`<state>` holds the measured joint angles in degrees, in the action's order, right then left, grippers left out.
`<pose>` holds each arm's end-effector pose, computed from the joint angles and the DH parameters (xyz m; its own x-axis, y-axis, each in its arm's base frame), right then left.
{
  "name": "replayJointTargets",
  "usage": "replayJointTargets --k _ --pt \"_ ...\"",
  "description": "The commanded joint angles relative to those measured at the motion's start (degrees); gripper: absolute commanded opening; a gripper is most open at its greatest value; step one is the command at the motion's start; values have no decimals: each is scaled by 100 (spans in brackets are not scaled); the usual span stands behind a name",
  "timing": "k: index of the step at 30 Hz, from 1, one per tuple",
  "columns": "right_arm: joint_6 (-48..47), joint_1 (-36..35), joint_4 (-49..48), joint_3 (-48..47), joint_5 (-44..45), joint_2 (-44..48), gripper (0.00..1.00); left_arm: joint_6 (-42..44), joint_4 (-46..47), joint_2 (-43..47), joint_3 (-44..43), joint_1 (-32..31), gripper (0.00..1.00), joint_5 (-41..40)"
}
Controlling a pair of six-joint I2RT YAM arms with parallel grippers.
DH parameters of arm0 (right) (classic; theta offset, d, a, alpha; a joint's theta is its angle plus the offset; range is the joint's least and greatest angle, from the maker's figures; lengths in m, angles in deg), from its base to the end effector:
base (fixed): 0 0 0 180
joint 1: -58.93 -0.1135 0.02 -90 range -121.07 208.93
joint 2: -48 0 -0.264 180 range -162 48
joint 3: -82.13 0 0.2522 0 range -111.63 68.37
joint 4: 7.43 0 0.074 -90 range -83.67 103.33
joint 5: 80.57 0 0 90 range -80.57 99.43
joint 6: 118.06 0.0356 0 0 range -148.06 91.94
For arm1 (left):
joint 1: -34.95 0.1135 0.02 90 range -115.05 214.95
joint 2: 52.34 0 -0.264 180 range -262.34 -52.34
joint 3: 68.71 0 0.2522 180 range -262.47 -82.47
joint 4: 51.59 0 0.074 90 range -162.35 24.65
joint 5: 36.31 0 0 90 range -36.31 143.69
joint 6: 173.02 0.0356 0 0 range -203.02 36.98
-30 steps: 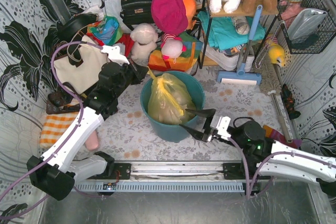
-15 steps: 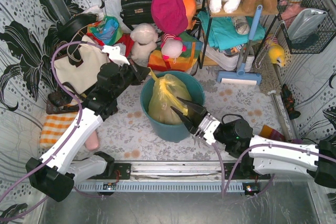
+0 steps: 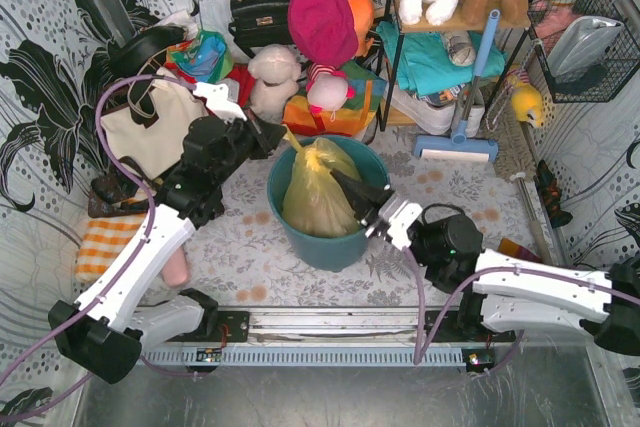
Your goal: Tie the trash bag
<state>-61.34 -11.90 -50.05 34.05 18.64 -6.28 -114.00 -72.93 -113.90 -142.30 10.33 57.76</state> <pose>0.0725 0.1912 0.3654 0.6514 0.2242 -0.7249 -0.6371 0.6804 -0.3621 0.2253 -0.1060 0.3805 -0.3728 -0.3940 -0.8401 0.3352 0.7871 -0.5178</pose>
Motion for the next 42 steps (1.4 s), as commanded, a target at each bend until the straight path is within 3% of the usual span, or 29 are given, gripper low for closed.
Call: replayJointTargets --k 1,8,11,14,19,27,28,30,32,42 --pt "1480 -36 2252 -1542 1039 230 0 395 246 -46 -650 39 0 -99" --pt "2556 -38 6612 -3664 1976 -23 0 623 68 -78 -1133 36 0 -205" --pt "3011 -37 8117 -3959 2387 -180 0 655 -161 4 -951 40 0 -305" --pt "3472 -37 8923 -3866 2422 -275 0 654 -301 140 -501 37 0 -475" --pt "3739 -36 8942 -3591 1624 -91 0 709 -637 266 -109 38 0 -832" --pt "3418 -39 8406 -3741 538 116 0 913 -647 167 -399 36 0 -840" --pt "3418 -37 8361 -3769 513 130 4 913 -588 155 -420 36 0 -779" --pt "3443 -42 8275 -3777 475 196 31 911 -458 151 -441 39 0 -640" --pt "3394 -37 8206 -3751 427 277 42 910 -327 133 -452 36 0 -498" --pt "3220 -32 8501 -4070 1730 342 43 994 -235 -115 -667 38 0 -224"
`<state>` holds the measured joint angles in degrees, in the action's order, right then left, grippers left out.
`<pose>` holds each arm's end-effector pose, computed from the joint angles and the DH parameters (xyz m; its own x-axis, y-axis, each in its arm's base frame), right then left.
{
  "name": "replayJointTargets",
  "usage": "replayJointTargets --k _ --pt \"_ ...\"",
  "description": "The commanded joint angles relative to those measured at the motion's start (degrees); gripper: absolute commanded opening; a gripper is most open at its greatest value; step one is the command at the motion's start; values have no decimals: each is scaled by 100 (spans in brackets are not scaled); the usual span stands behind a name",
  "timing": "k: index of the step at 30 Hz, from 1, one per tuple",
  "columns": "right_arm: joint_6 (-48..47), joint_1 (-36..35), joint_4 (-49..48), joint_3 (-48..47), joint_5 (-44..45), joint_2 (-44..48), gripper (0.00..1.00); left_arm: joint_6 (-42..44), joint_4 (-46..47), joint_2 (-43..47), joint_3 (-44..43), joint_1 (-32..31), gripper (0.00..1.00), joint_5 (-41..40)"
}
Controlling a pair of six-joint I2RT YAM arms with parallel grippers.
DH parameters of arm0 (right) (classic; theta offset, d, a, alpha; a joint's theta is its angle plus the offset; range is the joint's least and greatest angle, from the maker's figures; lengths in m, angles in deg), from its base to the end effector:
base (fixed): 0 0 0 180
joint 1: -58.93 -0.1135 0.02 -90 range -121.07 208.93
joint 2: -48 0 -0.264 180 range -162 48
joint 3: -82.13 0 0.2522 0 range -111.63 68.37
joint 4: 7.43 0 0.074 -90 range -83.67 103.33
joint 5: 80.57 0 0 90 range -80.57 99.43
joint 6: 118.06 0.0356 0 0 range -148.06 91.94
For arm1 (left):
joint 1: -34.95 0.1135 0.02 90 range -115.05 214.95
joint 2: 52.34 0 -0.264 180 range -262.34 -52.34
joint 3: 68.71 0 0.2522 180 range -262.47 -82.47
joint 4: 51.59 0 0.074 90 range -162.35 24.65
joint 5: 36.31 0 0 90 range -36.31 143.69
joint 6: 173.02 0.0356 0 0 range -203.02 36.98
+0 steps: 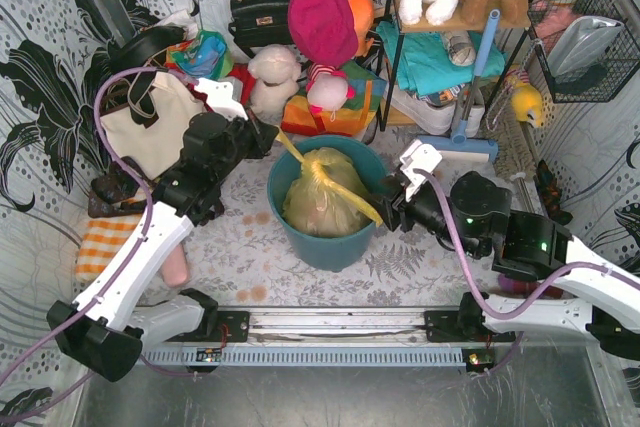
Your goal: Tie the trash bag
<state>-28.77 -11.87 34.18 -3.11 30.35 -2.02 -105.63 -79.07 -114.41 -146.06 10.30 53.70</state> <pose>0.0656 0.1497 0.4493 -0.0271 -0.1131 -0.9932 -0.7658 0.6409 -0.0521 0.2243 -0.1029 0.3901 -0.3377 -0.2680 -0.9023 0.3113 0.8728 -0.3758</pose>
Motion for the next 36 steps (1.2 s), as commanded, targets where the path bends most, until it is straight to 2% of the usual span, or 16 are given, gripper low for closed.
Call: replayJointTargets --k 1,5,9,14,17,21,25,36 --pt "70 -30 139 -436 460 -167 45 155 407 -63 -316 39 0 218" --pt "672 -30 734 -848 -116 -752 53 113 610 -7 -350 43 0 441" --pt "1182 -22 1385 -1208 -343 -1361 54 50 651 68 -386 39 0 550" --pt "1363 99 2081 -1618 -267 -1967 52 53 692 190 -382 39 0 696" --pt "1378 151 2431 -1885 -89 -2234 44 79 684 262 -382 39 0 695" --pt "1389 166 2612 -2013 52 -2329 37 110 641 328 -382 39 0 684" --pt "1474 188 2877 -2034 409 -2374 52 154 566 379 -378 41 0 642" --pt "1284 438 2738 -1660 265 -2454 50 186 536 437 -345 41 0 648"
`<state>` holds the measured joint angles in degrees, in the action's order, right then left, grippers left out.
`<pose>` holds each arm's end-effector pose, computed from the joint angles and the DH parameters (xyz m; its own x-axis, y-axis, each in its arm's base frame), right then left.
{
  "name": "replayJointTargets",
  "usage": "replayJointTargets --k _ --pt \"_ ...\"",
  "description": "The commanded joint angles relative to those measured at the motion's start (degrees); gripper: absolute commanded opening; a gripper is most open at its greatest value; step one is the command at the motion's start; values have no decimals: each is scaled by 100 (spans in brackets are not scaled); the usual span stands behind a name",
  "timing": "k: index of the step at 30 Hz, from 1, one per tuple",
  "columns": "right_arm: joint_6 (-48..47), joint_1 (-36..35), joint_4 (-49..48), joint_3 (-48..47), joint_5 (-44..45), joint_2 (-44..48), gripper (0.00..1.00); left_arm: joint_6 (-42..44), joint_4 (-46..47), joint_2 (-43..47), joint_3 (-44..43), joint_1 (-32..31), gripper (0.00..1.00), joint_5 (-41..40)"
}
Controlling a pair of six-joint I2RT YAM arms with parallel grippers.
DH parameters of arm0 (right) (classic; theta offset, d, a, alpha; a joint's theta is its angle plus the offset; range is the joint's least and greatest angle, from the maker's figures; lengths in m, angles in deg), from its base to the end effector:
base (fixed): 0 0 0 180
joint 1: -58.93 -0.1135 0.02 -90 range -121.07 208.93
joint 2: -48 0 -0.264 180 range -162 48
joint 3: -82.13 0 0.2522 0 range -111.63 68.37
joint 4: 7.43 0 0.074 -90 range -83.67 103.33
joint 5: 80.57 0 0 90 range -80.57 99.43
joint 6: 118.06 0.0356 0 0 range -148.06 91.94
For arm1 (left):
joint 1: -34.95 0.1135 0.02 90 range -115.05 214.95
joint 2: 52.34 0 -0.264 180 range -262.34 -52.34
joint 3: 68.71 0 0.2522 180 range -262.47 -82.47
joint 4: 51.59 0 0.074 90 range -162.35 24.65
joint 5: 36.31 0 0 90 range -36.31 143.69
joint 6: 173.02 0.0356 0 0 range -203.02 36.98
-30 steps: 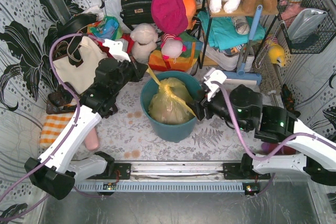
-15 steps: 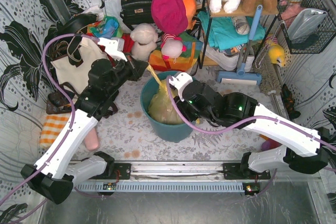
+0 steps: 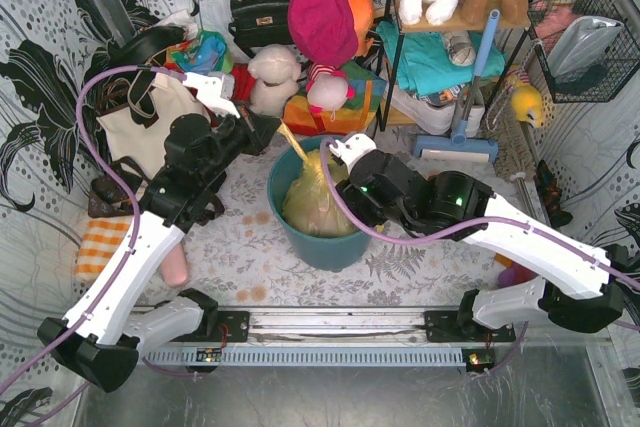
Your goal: Tie the trash bag
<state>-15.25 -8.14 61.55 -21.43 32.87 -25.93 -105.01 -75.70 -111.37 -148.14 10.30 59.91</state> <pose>0.1099 0.2235 0.4242 -0.4017 -0.4274 -0.8100 -0.6523 0.7543 -0.0745 0.2072 -0.0993 0.4207 -0.2466 -0.2964 -0.9227 0.4536 0.8061 -0.3802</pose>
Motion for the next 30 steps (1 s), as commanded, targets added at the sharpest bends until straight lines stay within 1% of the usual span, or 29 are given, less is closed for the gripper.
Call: replayJointTargets --k 1,3,5,8,9,13,16,19,22,25,27,30 --pt "-80 84 -36 215 5 -79 48 127 204 136 -145 39 0 33" --pt "-112 103 -62 252 28 -130 41 128 200 134 -150 40 0 52" --pt "-121 107 -80 233 126 -183 31 129 200 144 -141 39 0 55" --pt "-123 115 -88 141 444 -218 7 166 173 178 -114 39 0 24" --pt "-113 114 -90 85 600 -212 0 188 147 193 -113 39 0 -25" --pt "-51 114 -211 -234 1553 -149 0 240 84 268 -208 41 0 -256" --pt "-68 115 -140 -765 2329 -154 0 323 1 242 -564 43 0 -249" --pt "88 109 109 -1260 2698 -195 0 447 -187 212 -923 41 0 -322" --pt "549 124 580 -1418 2779 -222 0 512 -400 217 -959 43 0 -426" --pt "1188 179 820 -944 2711 -25 0 427 -482 308 -590 39 0 -517" --pt "1547 262 788 -401 2595 245 0 368 -545 405 -279 39 0 -619" --pt "2035 400 662 387 2419 681 0 348 -813 465 99 39 0 -979"
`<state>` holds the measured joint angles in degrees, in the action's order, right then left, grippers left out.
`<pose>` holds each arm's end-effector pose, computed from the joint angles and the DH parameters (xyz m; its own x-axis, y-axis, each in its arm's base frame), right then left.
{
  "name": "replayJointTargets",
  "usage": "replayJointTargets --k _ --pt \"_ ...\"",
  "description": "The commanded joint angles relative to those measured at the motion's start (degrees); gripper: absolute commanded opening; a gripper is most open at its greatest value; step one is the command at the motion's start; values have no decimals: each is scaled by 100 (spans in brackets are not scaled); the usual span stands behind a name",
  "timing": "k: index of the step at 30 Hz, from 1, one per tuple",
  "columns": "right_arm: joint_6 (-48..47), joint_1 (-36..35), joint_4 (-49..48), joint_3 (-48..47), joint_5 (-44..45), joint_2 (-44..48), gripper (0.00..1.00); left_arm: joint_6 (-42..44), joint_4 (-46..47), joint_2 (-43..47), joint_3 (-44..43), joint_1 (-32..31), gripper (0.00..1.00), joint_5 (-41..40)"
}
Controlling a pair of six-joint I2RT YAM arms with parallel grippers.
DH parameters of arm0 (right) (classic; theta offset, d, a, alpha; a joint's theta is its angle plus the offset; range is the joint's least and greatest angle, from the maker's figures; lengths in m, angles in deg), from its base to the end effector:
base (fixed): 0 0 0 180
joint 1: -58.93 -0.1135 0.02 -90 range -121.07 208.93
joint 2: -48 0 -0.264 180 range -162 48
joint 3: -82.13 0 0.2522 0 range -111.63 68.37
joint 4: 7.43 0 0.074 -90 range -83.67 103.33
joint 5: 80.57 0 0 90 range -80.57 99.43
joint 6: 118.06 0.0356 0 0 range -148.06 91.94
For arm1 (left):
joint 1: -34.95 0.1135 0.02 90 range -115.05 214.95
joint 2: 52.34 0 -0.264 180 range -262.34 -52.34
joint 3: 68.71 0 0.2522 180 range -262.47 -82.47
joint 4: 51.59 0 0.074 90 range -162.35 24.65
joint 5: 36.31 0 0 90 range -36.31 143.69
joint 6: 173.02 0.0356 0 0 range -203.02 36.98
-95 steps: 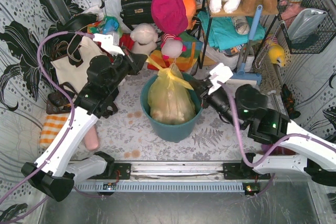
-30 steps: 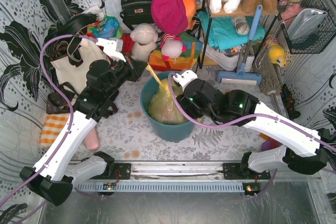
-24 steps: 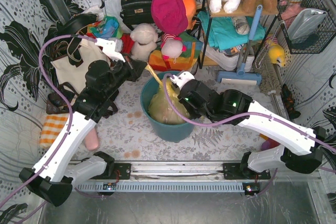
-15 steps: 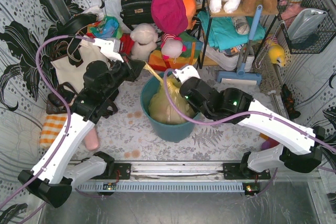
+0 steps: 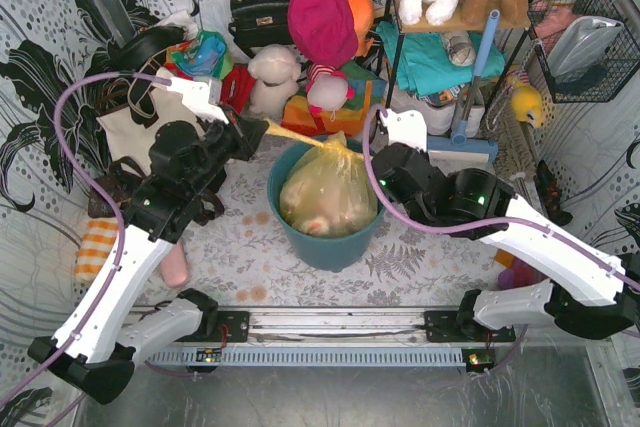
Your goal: Tie the trash bag
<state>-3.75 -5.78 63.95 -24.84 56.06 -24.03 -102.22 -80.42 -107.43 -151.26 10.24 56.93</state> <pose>0.1193 0.1919 0.4506 -0.3840 -0.1510 -0.9109 -0.2337 0.9703 -0.0623 0.1829 -0.0864 0.4437 -0.1746 -0.2811 -0.9437 0.4355 0.8375 -0.3300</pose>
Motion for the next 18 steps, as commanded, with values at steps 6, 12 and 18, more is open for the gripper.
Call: replayJointTargets --k 6,12,18 --pt "1041 171 35 1194 -81 930 0 200 -759 155 510 50 0 -1171" --pt "429 174 -252 584 68 647 0 312 -736 114 -88 47 0 -1010" --pt "-229 171 -574 -93 219 436 0 397 -904 16 -822 45 0 -861"
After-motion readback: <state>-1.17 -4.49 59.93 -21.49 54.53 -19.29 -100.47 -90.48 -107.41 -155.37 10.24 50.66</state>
